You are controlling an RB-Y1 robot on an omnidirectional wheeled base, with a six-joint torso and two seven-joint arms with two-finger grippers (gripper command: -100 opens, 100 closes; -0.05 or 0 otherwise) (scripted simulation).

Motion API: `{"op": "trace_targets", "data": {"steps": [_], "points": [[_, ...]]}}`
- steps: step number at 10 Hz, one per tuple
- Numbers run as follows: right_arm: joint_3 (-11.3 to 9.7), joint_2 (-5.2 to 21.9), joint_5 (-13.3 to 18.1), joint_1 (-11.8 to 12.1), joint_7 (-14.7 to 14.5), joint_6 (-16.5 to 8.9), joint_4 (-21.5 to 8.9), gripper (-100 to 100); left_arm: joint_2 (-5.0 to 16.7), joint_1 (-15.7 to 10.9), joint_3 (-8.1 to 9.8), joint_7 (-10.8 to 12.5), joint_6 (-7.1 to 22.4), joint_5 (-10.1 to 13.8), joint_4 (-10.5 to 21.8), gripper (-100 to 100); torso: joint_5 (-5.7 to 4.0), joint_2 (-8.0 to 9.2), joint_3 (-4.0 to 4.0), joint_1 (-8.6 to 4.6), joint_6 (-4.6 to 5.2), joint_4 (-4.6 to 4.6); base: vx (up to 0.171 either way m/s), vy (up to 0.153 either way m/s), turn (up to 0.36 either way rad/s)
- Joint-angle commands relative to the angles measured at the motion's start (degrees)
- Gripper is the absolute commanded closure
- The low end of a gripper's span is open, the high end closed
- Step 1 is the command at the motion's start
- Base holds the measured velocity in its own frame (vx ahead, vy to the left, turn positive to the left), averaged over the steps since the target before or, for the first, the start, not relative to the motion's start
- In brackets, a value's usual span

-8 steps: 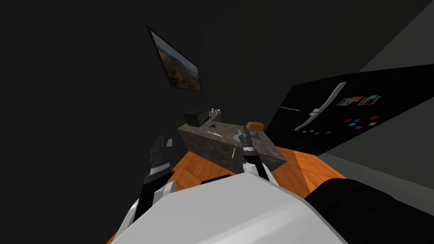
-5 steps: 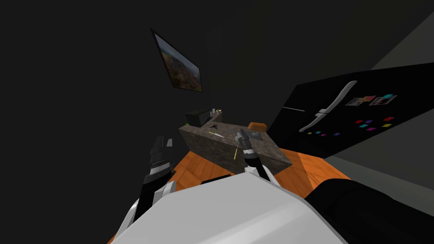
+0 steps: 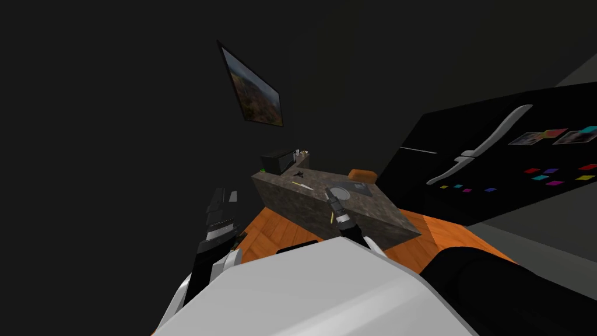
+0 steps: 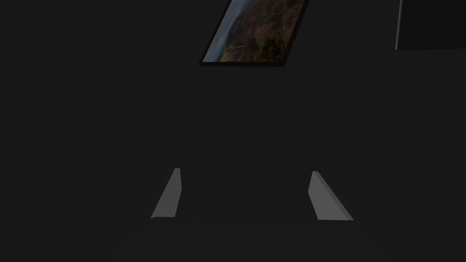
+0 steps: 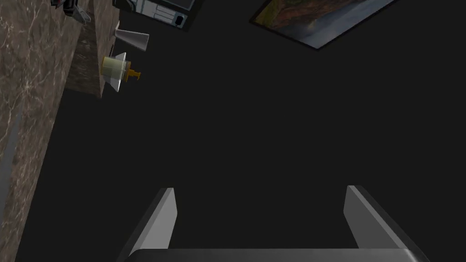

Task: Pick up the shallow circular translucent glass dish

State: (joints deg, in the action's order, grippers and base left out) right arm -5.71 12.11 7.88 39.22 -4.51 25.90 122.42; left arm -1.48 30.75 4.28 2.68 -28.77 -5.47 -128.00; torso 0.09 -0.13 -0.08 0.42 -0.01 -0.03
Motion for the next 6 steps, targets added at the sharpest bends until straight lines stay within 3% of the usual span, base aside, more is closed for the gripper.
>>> {"op": "trace_targets", "data": {"steps": [1, 6], "points": [[-0.41, 1.36, 0.46, 1.60, -0.67, 0.40, -0.42, -100, 0.00, 0.00, 0.00, 0.00, 0.00, 0.00, 0.00, 0, 0.00, 0.00, 0.00, 0.00, 0.00, 0.00, 0.021, 0.064, 0.015], [-2.56, 9.59, 4.00, 7.42, -4.64, 1.30, -6.44, -100, 0.00, 0.00, 0.00, 0.00, 0.00, 0.00, 0.00, 0, -0.03, 0.16, 0.09, -0.16, 0.01, 0.04, 0.008, 0.074, 0.073]]}}
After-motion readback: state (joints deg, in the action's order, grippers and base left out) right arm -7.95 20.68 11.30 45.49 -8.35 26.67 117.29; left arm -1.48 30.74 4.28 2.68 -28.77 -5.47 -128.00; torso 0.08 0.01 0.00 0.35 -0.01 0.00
